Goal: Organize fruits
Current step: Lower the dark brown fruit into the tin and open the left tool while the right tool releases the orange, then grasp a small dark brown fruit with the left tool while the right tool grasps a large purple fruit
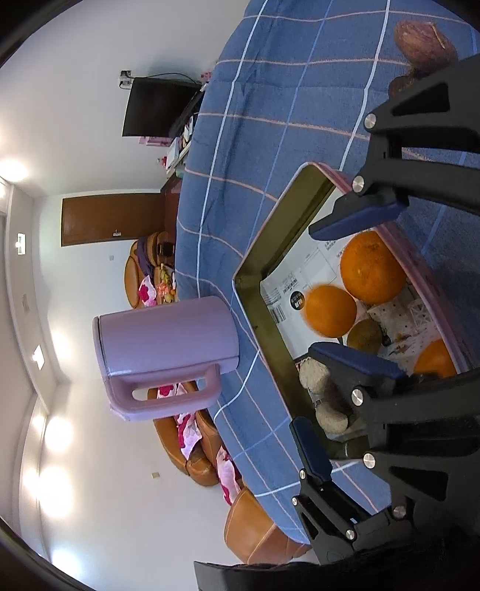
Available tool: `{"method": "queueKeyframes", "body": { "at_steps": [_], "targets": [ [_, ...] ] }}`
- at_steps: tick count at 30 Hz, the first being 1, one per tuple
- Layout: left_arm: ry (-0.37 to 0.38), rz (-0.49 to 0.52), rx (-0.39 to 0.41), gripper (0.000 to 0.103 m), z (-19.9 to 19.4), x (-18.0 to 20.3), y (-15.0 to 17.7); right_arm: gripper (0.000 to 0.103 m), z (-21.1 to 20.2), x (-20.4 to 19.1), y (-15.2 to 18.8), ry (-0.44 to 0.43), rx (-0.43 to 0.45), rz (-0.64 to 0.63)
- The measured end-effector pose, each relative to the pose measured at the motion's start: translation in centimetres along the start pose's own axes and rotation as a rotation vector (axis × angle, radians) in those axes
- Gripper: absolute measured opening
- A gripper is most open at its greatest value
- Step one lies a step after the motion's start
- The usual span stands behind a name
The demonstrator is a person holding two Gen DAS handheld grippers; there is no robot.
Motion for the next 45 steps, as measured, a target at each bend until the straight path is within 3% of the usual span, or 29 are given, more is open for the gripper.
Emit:
{"method": "queueKeyframes", "body": {
  "at_steps": [15, 19, 24, 29, 33, 45],
  "targets": [
    [-0.006, -0.011, 0.014, 0.080, -0.9, 0.1, -0.8, 0.062, -2.4, 1.0, -0.7, 0.091, 0.073, -0.042],
    [0.016, -0.033, 0.011, 0.080, -1.3, 0.3, -1.2, 0.063, -4.0, 2.3, -0.8, 0.173, 0.094, -0.066],
    [0.082, -0.038, 0.001, 0.081, -1.8, 2.0, -1.7, 0.068, -6.9, 5.6, -0.5, 0.380, 0.110, -0.122],
    [0.154, -0.014, -0.003, 0.081, -2.2, 5.2, -2.3, 0.068, -9.4, 10.6, 0.2, 0.494, 0.088, -0.050],
    [0.163, -0.011, -0.002, 0.081, -2.0, 6.8, -2.8, 0.068, -10.7, 12.8, 0.3, 0.510, 0.085, 0.022],
    [0.144, -0.012, 0.007, 0.081, -0.6, 8.0, -3.9, 0.068, -8.9, 13.7, 2.6, 0.448, -0.073, 0.096]
  ]
}}
Point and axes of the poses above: each gripper's, at about its wrist camera, not at the fingertips, and z roughly the way its jaws point, x to its right, y to its underside, the point moved 2 cm from there along z, roughly the way its jaws point, and after that the axes turned 14 degrees about x, right-handed, at the moved point
